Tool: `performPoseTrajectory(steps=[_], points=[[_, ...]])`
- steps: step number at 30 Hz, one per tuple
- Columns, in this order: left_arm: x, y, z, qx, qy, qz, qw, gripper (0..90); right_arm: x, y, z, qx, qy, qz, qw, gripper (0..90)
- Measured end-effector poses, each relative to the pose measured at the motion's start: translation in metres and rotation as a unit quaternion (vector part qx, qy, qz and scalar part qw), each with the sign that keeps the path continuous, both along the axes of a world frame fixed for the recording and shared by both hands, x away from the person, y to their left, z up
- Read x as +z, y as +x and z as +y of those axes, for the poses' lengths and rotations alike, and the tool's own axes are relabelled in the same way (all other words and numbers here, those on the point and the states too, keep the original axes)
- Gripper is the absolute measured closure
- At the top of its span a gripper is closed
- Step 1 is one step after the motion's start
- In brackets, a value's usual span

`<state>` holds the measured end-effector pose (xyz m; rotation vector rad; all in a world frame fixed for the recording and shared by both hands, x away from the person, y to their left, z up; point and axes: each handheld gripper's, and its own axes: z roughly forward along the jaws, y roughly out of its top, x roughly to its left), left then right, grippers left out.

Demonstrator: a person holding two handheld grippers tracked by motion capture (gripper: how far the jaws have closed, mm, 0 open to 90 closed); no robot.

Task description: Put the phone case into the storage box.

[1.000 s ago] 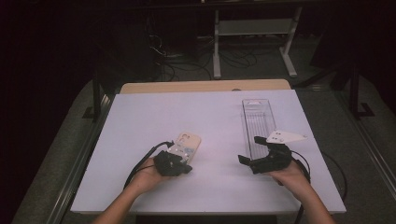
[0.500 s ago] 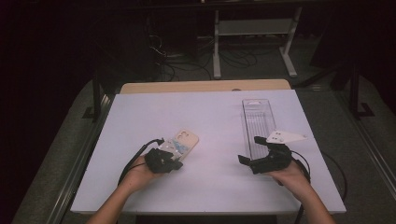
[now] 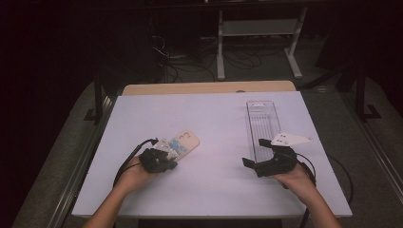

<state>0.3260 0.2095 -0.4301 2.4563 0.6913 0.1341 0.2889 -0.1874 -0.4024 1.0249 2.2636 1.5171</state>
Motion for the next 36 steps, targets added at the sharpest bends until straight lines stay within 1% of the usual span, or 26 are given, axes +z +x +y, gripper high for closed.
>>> performPoseTrajectory(steps=[3,4,5,6,7,8,9,10,11,12,13,14,15,16,17,18,19,20,21,23,24,26,31,33,35,36], points=[[0.004,0.001,0.002,-0.013,-0.006,-0.002,0.9999,89.5,0.000,0.000,0.000,0.000,0.000,0.000,1.0000,1.4],[0.006,0.000,0.002,-0.015,-0.012,0.004,0.9998,88.8,0.000,0.000,0.000,0.000,0.000,0.000,1.0000,1.4],[0.007,-0.001,0.002,-0.011,-0.022,0.003,0.9997,88.8,0.000,0.000,0.000,0.000,0.000,0.000,1.0000,1.4],[0.009,-0.001,0.003,-0.018,-0.024,-0.002,0.9996,87.0,0.000,0.000,0.000,0.000,0.000,0.000,1.0000,1.4],[0.011,-0.002,0.003,-0.017,-0.033,-0.002,0.9993,84.9,0.000,0.000,0.000,0.000,0.000,0.000,1.0000,1.4],[0.013,-0.003,0.003,-0.016,-0.043,-0.003,0.9989,82.8,0.000,0.000,0.000,0.000,0.000,0.000,1.0000,1.4],[0.014,-0.005,0.003,-0.005,-0.063,-0.002,0.9980,80.6,0.000,0.000,0.000,0.000,0.000,0.000,1.0000,1.4],[0.016,-0.006,0.004,-0.007,-0.068,-0.006,0.9977,75.7,0.000,0.000,0.000,0.000,0.000,0.000,1.0000,1.4],[0.019,-0.006,0.006,-0.019,-0.061,-0.010,0.9979,75.7,0.000,0.000,0.000,0.000,0.000,0.000,1.0000,1.4],[0.021,-0.007,0.007,-0.014,-0.072,-0.014,0.9972,72.8,0.000,0.000,0.000,0.000,0.000,0.000,1.0000,1.4],[0.023,-0.009,0.008,-0.008,-0.082,-0.012,0.9965,70.0,0.000,0.000,0.000,0.000,0.000,0.000,1.0000,1.4],[0.025,-0.009,0.010,-0.017,-0.082,-0.021,0.9963,67.3,0.000,0.000,0.000,0.000,0.000,0.000,1.0000,1.4],[0.027,-0.011,0.011,-0.015,-0.093,-0.027,0.9952,63.7,0.000,0.000,0.000,0.000,0.000,0.001,1.0000,1.4],[0.029,-0.013,0.013,-0.017,-0.096,-0.029,0.9949,57.3,0.000,0.000,0.000,0.000,0.000,0.000,1.0000,1.4],[0.030,-0.015,0.015,-0.019,-0.100,-0.031,0.9943,57.3,0.000,0.000,0.000,0.000,0.000,0.000,1.0000,1.4],[0.031,-0.017,0.017,-0.021,-0.105,-0.036,0.9936,53.2,0.000,0.000,0.000,0.000,0.000,0.000,1.0000,1.4],[0.032,-0.019,0.019,-0.024,-0.103,-0.044,0.9934,44.4,0.000,0.000,0.000,0.000,0.000,0.001,1.0000,1.4],[0.033,-0.021,0.021,-0.021,-0.106,-0.048,0.9929,44.4,0.000,0.000,0.000,0.000,0.000,0.001,1.0000,1.4],[0.033,-0.024,0.023,-0.021,-0.106,-0.058,0.9924,39.6,0.000,0.000,0.000,0.000,0.001,0.001,1.0000,1.4],[0.032,-0.027,0.028,-0.016,-0.111,-0.060,0.9919,31.4,0.000,0.000,0.000,0.000,0.001,0.001,1.0000,1.4],[0.032,-0.028,0.031,-0.016,-0.111,-0.067,0.9914,27.5,0.000,0.000,0.000,0.000,0.001,0.000,1.0000,1.4],[0.030,-0.032,0.035,-0.009,-0.121,-0.064,0.9905,22.5,0.000,0.000,0.000,0.000,0.001,0.001,1.0000,1.4],[0.027,-0.041,0.045,-0.007,-0.135,-0.076,0.9879,10.5,0.000,0.001,0.000,0.000,0.001,-0.001,1.0000,1.4],[0.025,-0.042,0.047,-0.002,-0.144,-0.078,0.9865,3.2,0.000,0.001,0.000,-0.001,0.000,-0.001,1.0000,1.4],[0.025,-0.044,0.049,-0.002,-0.150,-0.081,0.9853,0.6,0.000,0.000,0.000,-0.001,0.000,0.000,1.0000,1.4],[0.024,-0.044,0.049,-0.001,-0.150,-0.080,0.9855,0.0,0.000,0.000,0.000,-0.001,0.000,0.000,1.0000,1.4]])
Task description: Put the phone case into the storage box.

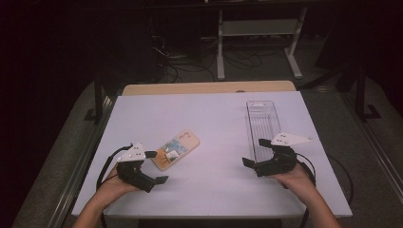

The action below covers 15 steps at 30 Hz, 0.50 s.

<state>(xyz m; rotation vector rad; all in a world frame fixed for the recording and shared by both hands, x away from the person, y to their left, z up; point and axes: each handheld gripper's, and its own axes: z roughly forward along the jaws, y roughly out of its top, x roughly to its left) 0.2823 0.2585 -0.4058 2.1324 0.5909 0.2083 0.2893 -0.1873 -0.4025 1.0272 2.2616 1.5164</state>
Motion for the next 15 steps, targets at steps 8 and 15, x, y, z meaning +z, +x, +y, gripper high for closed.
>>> performPoseTrajectory(steps=[8,15], points=[[-0.0009,0.0017,0.0020,0.005,0.001,0.003,1.0000,0.0,-0.0001,0.0004,-0.0004,0.000,0.000,0.000,1.0000,1.4],[0.0009,0.0038,0.0044,0.009,-0.003,0.008,0.9999,0.0,-0.0001,0.0005,-0.0002,0.000,0.000,-0.001,1.0000,1.4]])
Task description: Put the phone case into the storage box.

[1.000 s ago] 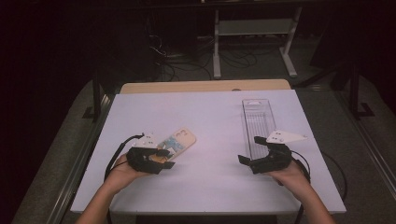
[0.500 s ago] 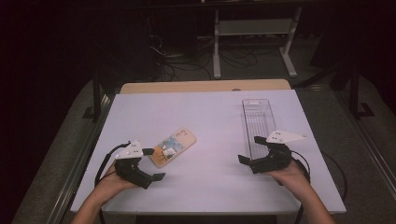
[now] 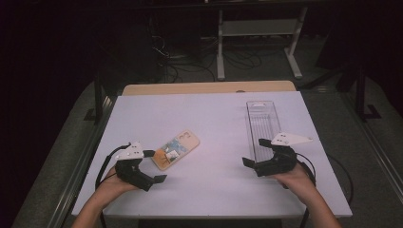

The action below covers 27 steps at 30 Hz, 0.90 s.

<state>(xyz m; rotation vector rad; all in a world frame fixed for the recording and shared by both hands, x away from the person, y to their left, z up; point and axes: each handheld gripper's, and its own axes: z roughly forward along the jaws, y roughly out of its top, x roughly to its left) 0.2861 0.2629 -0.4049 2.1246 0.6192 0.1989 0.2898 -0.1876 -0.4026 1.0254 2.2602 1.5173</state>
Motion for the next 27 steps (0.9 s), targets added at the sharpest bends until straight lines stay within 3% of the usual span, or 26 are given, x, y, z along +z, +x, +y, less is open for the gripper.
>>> performPoseTrajectory(steps=[27], points=[[0.016,0.022,-0.003,0.009,0.001,0.008,0.9999,0.0,0.000,0.003,0.000,0.008,0.003,0.007,0.9999,1.4]])
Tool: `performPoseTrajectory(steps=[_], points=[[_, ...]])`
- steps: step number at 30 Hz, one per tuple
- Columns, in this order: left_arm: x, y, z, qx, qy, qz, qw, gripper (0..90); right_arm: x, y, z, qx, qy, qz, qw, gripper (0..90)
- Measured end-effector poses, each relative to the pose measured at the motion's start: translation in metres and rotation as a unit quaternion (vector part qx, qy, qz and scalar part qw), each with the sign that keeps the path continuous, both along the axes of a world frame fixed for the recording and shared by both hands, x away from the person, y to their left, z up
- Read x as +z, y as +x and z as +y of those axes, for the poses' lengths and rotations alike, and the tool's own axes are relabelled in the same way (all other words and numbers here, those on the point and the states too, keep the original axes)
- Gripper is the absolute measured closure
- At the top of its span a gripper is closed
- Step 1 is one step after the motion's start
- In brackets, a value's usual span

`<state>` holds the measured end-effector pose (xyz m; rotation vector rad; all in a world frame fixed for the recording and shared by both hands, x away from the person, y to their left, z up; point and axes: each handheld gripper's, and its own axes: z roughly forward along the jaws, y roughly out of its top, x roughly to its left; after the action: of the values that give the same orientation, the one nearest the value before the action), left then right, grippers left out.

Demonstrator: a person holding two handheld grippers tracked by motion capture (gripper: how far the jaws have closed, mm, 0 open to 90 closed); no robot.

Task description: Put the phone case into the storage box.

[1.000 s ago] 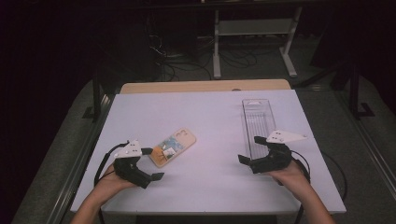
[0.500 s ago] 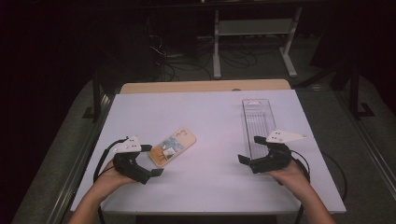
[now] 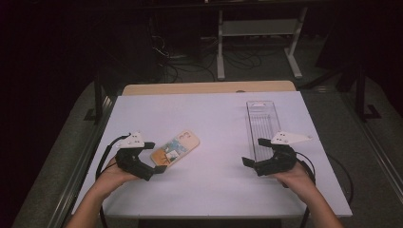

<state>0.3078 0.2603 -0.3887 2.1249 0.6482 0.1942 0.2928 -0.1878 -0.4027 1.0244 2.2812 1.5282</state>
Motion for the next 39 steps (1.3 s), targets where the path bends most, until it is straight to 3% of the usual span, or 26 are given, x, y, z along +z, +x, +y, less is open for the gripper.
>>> performPoseTrajectory(steps=[19,39], points=[[0.016,0.017,-0.005,0.004,0.009,-0.007,0.9999,0.0,0.000,-0.001,0.000,-0.003,-0.002,-0.003,1.0000,1.4],[0.028,0.040,-0.015,0.004,0.000,-0.017,0.9999,0.0,-0.001,-0.001,0.000,-0.003,-0.003,-0.004,1.0000,1.4]])
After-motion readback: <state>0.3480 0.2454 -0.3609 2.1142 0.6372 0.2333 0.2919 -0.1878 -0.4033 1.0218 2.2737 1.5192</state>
